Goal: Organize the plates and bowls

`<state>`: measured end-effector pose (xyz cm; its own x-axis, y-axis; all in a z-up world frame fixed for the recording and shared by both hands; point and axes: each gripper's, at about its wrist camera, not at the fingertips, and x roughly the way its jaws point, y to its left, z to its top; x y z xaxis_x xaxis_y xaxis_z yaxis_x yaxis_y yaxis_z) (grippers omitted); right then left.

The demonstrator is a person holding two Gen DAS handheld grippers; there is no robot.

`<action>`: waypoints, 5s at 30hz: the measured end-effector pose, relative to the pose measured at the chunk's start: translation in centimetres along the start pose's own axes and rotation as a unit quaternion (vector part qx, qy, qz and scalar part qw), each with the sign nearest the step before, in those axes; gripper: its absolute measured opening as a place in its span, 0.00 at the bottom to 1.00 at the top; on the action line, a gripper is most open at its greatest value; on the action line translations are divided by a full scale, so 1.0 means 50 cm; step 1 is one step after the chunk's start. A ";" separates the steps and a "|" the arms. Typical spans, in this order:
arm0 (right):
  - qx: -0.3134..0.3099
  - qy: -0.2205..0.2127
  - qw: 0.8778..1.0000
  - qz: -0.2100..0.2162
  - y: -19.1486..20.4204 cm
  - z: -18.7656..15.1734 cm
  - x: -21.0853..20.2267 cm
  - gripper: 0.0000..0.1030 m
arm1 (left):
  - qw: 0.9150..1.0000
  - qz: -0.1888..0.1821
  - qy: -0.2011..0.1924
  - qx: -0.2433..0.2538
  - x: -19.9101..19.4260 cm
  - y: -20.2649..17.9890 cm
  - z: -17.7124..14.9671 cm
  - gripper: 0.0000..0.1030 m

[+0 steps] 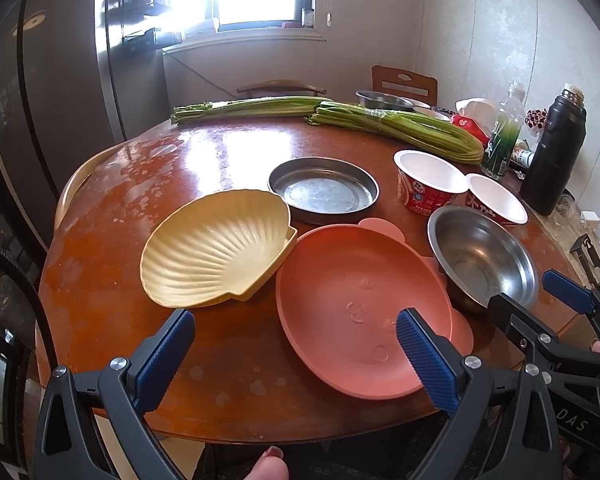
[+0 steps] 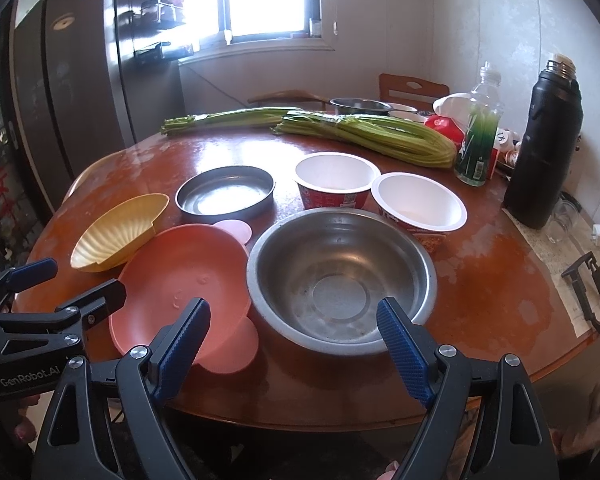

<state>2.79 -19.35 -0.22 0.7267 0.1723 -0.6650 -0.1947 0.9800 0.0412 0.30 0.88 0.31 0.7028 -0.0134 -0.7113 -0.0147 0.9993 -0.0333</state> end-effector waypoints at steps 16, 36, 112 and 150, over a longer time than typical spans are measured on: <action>-0.051 -0.008 0.997 0.052 0.099 0.126 0.053 0.84 | 0.998 0.026 -0.017 -0.048 -0.004 0.112 0.015 0.98; -0.115 0.095 0.983 0.105 0.275 0.170 0.244 0.79 | 0.981 -0.023 0.055 -0.184 0.095 0.332 0.033 0.98; -0.060 0.078 0.986 0.137 0.337 0.200 0.246 0.49 | 0.993 0.022 0.015 -0.117 0.131 0.385 0.153 0.48; 0.012 0.075 0.992 0.103 0.055 0.037 0.045 0.50 | 0.997 -0.052 0.054 0.035 0.147 0.065 0.120 0.51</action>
<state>5.12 -16.07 -0.22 0.5673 0.3539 -0.7436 -0.3112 0.9281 0.2043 9.69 4.23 -0.83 0.6180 -0.1160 -0.7776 0.1067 0.9923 -0.0633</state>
